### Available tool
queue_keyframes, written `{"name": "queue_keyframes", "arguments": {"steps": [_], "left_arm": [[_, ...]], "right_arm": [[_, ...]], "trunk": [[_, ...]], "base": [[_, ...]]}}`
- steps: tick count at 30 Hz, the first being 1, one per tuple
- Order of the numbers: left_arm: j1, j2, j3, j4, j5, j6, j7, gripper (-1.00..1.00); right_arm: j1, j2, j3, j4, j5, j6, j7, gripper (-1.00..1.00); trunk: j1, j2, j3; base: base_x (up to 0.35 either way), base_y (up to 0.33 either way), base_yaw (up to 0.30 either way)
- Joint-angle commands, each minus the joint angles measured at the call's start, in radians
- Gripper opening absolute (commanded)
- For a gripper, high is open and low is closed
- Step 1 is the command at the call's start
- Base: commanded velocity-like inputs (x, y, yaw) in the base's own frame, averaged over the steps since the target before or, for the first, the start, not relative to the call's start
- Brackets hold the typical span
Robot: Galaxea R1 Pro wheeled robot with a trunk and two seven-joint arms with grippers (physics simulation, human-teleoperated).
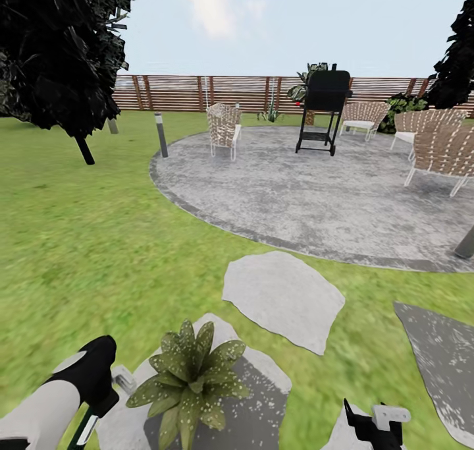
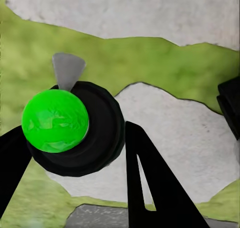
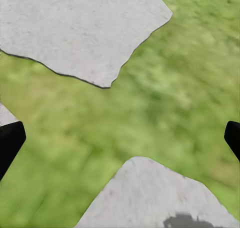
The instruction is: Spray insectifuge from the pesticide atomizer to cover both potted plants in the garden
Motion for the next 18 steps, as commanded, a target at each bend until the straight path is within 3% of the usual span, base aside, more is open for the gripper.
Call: {"name": "queue_keyframes", "arguments": {"steps": [1, 5, 10, 18], "left_arm": [[0.000, -0.002, 0.002, -0.003, -0.008, 0.004, -0.008, -1.00], [0.000, -0.001, 0.001, -0.004, -0.009, 0.004, -0.007, -1.00], [0.000, 0.004, 0.003, -0.005, -0.009, 0.004, -0.006, -1.00], [0.000, 0.009, 0.038, -0.007, -0.009, 0.004, 0.000, -1.00]], "right_arm": [[-0.001, 0.000, -0.009, 0.001, 0.000, -0.003, 0.010, 1.00], [-0.001, 0.000, -0.009, 0.001, 0.000, -0.003, 0.010, 1.00], [-0.001, 0.000, -0.009, 0.001, 0.000, -0.003, 0.010, 1.00], [-0.001, 0.000, -0.009, 0.001, 0.000, -0.003, 0.010, 1.00]], "trunk": [[0.000, 0.000, -0.001], [0.000, 0.000, -0.001], [0.000, 0.000, -0.001], [0.000, 0.000, 0.000]], "base": [[0.000, 0.000, 0.013], [0.024, -0.057, 0.003], [0.082, -0.249, 0.000], [0.010, -0.268, 0.000]]}}
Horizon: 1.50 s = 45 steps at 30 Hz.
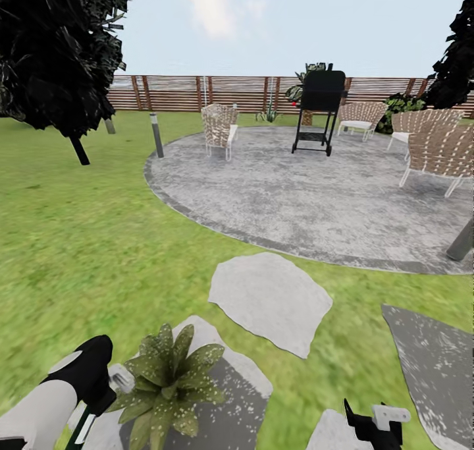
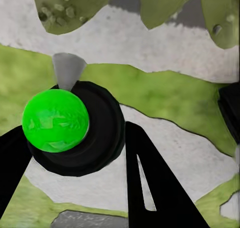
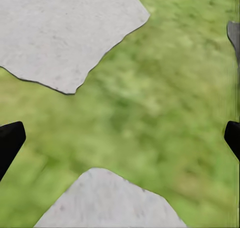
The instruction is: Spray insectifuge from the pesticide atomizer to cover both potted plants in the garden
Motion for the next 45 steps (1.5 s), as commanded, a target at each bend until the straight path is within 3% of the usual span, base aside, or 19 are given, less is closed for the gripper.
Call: {"name": "queue_keyframes", "arguments": {"steps": [1, 4, 18, 25, 28, 37, 45], "left_arm": [[0.000, -0.001, 0.005, -0.002, -0.008, 0.005, -0.009, -1.00], [0.000, -0.001, 0.008, -0.038, -0.008, 0.006, -0.009, -1.00], [0.000, -0.001, 0.018, -0.049, -0.008, 0.007, -0.009, -1.00], [-0.015, -0.008, 0.017, -0.126, -0.009, 0.029, -0.014, -1.00], [-0.016, -0.001, 0.017, -0.129, -0.009, 0.110, -0.013, -1.00], [-0.013, 0.004, 0.041, -0.119, -0.009, 0.117, -0.012, -1.00], [-0.011, 0.001, 0.042, -0.119, -0.008, 0.116, -0.012, -1.00]], "right_arm": [[-0.001, 0.000, -0.009, 0.001, 0.000, -0.003, 0.010, 1.00], [-0.001, 0.000, -0.009, 0.001, 0.000, -0.003, 0.010, 1.00], [-0.001, 0.000, -0.009, 0.001, 0.000, -0.003, 0.010, 1.00], [-0.001, 0.000, -0.009, 0.001, 0.000, -0.003, 0.010, 1.00], [-0.001, 0.000, -0.009, 0.001, 0.000, -0.003, 0.010, 1.00], [-0.001, 0.000, -0.009, -0.001, 0.000, -0.003, 0.010, 1.00], [-0.001, 0.000, -0.009, 0.000, 0.000, -0.003, 0.010, 1.00]], "trunk": [[0.000, 0.000, 0.000], [0.000, 0.000, 0.004], [0.000, 0.000, 0.025], [0.000, 0.000, 0.028], [0.000, 0.000, 0.028], [0.000, 0.000, 0.028], [0.000, 0.000, 0.028]], "base": [[-0.059, -0.265, 0.000], [-0.187, -0.224, 0.000], [-0.221, -0.191, 0.000], [-0.018, -0.014, 0.000], [0.000, 0.000, 0.000], [0.000, 0.000, 0.004], [0.000, 0.000, 0.251]]}}
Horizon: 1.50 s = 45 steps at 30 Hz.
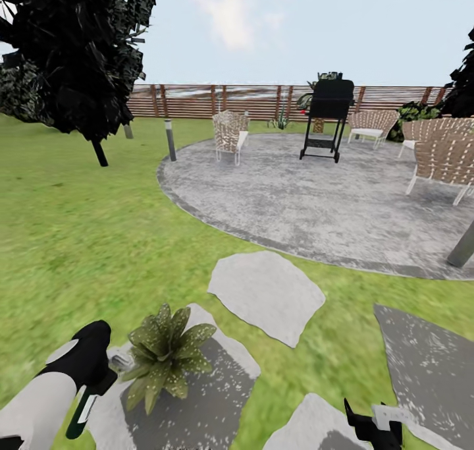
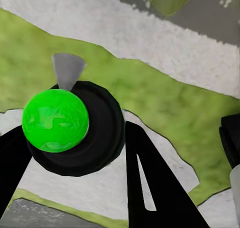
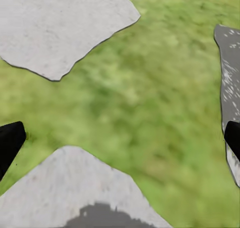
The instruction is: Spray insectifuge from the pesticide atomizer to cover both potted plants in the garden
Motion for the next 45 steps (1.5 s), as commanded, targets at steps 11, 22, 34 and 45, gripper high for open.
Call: {"name": "queue_keyframes", "arguments": {"steps": [11, 22, 34, 45], "left_arm": [[0.001, -0.003, 0.002, 0.000, -0.012, 0.001, -0.010, -1.00], [0.007, -0.006, 0.002, 0.000, -0.020, -0.001, -0.009, -1.00], [0.007, -0.002, 0.002, 0.004, -0.022, -0.002, -0.010, -1.00], [0.010, -0.004, -0.001, 0.062, -0.023, -0.007, -0.009, -1.00]], "right_arm": [[-0.001, 0.000, -0.008, 0.001, 0.000, -0.003, 0.010, 1.00], [-0.001, 0.000, -0.008, 0.001, 0.000, -0.003, 0.010, 1.00], [-0.001, 0.000, -0.008, 0.001, 0.000, -0.003, 0.010, 1.00], [-0.001, 0.000, -0.008, 0.001, 0.000, -0.003, 0.010, 1.00]], "trunk": [[0.000, 0.000, -0.001], [0.000, 0.000, -0.001], [0.000, 0.000, -0.001], [0.000, 0.000, -0.001]], "base": [[0.080, -0.031, 0.159], [0.104, -0.220, 0.001], [0.058, -0.027, 0.200], [0.165, 0.000, 0.007]]}}
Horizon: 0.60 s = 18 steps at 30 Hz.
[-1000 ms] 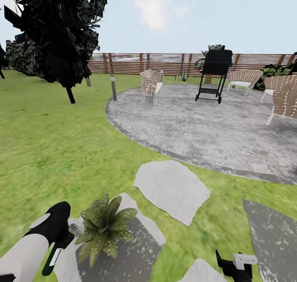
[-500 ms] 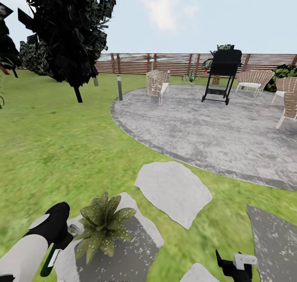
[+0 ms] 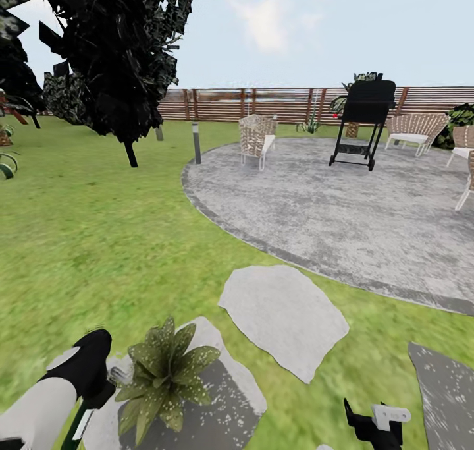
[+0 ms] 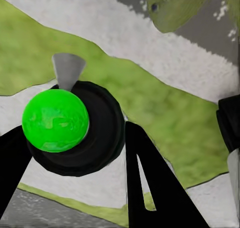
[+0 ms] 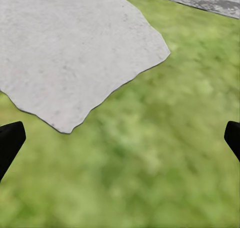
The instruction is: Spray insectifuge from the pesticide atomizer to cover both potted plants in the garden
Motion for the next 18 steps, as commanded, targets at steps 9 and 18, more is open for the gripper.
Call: {"name": "queue_keyframes", "arguments": {"steps": [9, 18], "left_arm": [[0.010, -0.001, 0.006, 0.034, -0.008, -0.002, -0.009, -1.00], [0.009, -0.003, -0.004, 0.033, -0.010, -0.002, -0.010, -1.00]], "right_arm": [[-0.001, 0.000, -0.009, 0.000, 0.000, -0.003, 0.010, 1.00], [-0.001, 0.000, -0.009, 0.000, 0.000, -0.003, 0.010, 1.00]], "trunk": [[0.000, 0.000, -0.001], [0.000, 0.000, -0.001]], "base": [[0.060, 0.000, 0.000], [0.076, 0.000, 0.000]]}}
